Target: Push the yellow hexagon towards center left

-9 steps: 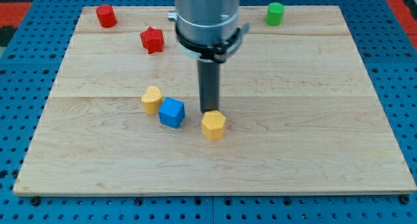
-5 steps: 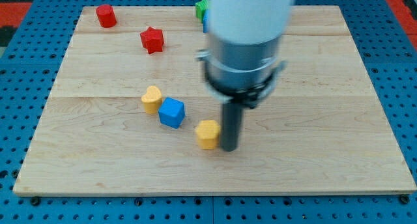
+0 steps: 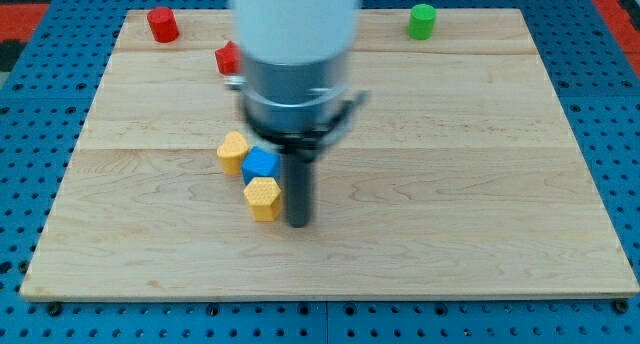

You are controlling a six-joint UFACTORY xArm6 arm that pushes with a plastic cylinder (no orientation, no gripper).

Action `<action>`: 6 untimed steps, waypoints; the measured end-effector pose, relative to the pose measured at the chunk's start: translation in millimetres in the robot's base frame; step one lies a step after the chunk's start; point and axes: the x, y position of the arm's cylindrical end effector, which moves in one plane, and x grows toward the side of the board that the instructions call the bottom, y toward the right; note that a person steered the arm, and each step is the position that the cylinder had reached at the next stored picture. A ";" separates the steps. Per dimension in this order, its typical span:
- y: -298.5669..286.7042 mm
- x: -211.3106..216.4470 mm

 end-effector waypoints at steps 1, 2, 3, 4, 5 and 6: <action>-106.3 -10.1; -70.4 -21.9; -46.1 8.7; -3.1 -17.7; -72.2 -39.8; -122.7 -43.7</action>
